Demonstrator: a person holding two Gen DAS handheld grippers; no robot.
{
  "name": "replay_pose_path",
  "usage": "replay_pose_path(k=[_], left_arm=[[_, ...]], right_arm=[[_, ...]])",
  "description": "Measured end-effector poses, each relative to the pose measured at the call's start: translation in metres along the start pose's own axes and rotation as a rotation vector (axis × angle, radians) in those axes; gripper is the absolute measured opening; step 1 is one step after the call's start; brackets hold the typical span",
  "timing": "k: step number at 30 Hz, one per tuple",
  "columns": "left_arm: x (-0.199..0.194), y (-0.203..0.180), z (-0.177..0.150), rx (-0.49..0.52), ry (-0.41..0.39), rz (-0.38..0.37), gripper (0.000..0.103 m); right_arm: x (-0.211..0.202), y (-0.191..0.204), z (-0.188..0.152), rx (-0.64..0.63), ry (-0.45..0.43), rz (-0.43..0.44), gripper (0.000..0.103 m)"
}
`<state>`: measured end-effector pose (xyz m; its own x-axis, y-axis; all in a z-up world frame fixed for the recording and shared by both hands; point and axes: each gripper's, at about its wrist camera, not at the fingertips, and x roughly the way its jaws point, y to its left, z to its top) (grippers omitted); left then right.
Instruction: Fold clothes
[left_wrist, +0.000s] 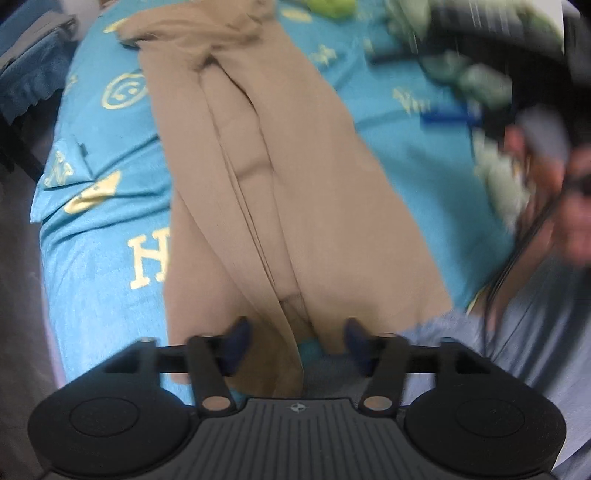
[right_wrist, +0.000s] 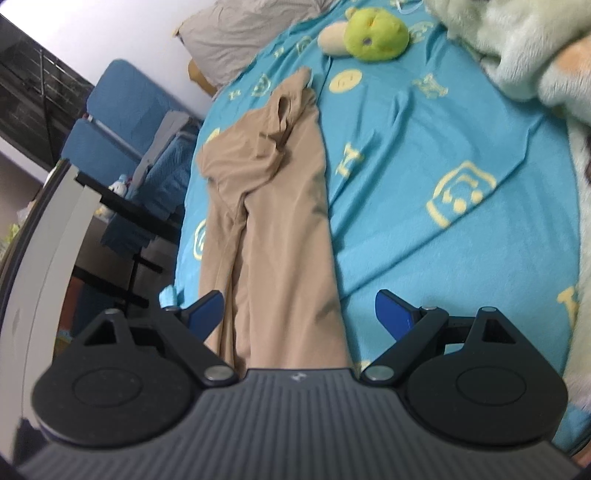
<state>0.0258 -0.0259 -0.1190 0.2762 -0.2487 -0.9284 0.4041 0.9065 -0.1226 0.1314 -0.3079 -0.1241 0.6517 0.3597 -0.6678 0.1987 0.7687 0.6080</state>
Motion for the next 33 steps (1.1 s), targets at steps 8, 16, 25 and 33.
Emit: replay_pose_path(k=[8,16,25,33], left_arm=[[0.017,0.079,0.015,-0.343,-0.136,0.031,0.085],[0.046,0.092,0.028,-0.367,-0.052,0.052,0.088],[0.052,0.090,0.024,-0.366,-0.003,0.014,0.090],[0.051,0.069,0.020,-0.248,0.046,0.019,0.075]], right_arm=[[0.025,-0.006,-0.029,-0.002,0.120,-0.062,0.090],[0.038,-0.007,-0.040,-0.015,0.175,-0.056,0.092],[0.032,-0.017,-0.044,0.070,0.190,0.007,0.092],[0.034,-0.011,-0.066,0.125,0.280,0.050,0.081]])
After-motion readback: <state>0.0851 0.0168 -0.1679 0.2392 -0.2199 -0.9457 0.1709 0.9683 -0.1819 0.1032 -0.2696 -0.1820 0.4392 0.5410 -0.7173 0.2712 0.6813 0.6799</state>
